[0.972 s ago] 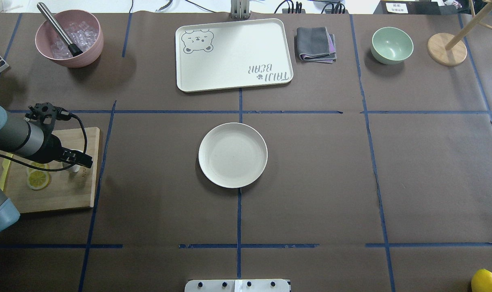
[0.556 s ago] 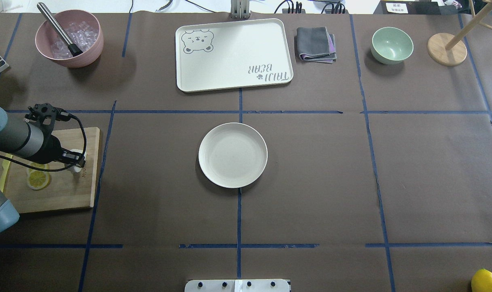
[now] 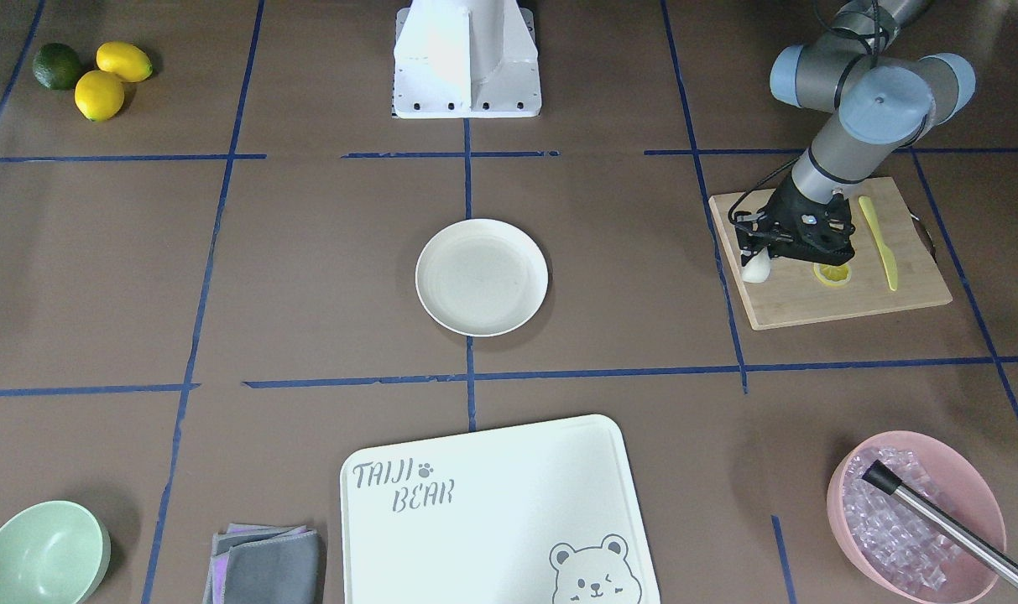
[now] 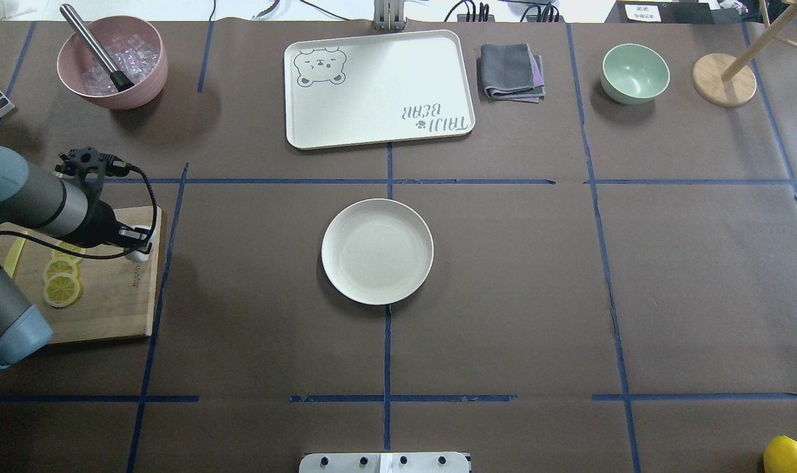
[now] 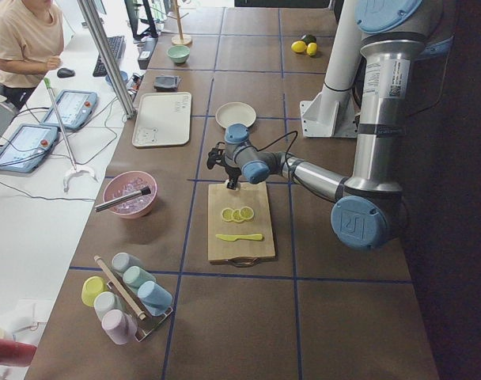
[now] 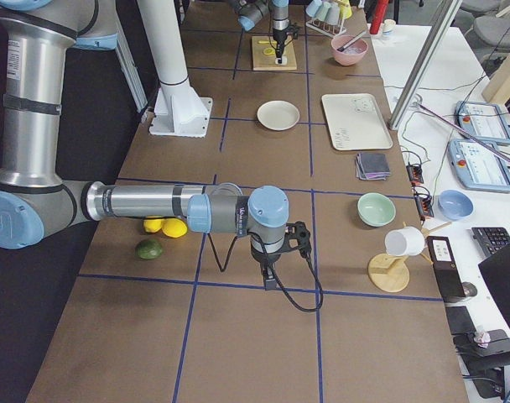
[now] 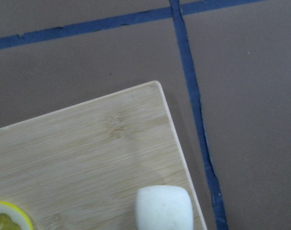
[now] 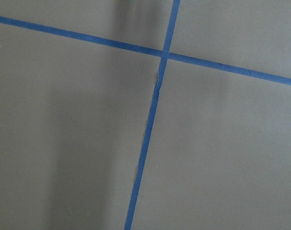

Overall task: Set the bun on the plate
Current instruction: 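Lower the left gripper onto the white bun and grasp it, then carry the bun with the left gripper over the white plate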

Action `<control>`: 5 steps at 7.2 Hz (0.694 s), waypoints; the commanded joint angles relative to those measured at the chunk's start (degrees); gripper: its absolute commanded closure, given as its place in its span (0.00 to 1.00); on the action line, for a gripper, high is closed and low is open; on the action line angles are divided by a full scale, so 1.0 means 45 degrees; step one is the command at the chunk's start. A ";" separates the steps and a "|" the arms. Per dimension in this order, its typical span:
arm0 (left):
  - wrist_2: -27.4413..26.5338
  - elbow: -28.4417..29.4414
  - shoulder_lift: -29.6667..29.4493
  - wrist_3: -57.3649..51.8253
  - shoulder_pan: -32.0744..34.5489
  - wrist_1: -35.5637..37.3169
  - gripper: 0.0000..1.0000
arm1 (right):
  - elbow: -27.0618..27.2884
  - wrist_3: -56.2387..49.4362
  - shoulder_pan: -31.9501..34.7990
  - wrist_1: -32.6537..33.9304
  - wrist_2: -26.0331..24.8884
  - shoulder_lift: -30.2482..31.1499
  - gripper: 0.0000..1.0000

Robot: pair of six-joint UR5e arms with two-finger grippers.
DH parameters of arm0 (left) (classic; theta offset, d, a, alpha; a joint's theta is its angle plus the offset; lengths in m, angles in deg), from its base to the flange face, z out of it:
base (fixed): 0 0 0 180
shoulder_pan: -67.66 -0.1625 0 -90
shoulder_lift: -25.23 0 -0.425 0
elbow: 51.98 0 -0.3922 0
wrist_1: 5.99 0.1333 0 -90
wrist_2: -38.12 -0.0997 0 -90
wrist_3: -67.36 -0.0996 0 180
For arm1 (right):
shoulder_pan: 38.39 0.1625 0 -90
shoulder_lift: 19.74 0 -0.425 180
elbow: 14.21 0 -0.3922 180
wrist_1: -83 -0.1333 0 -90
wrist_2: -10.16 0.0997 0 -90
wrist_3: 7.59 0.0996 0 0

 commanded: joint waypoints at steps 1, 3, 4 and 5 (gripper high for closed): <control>-0.0267 0.0263 -0.3774 0.1397 -0.0312 0.3844 0.71 | -0.0001 0.0020 0.0000 0.0000 0.0001 -0.0012 0.00; -0.1573 0.1311 -0.6827 0.3891 -0.1967 0.5584 0.70 | -0.0001 0.0097 0.0000 0.0000 0.0001 -0.0032 0.00; -0.1964 0.2983 -0.8640 0.4793 -0.2690 0.5507 0.69 | -0.0001 0.0078 0.0000 0.0000 0.0001 -0.0090 0.00; -0.2606 0.4354 -0.9432 0.5072 -0.3104 0.4733 0.68 | -0.0001 0.0098 0.0000 0.0000 0.0001 -0.0110 0.00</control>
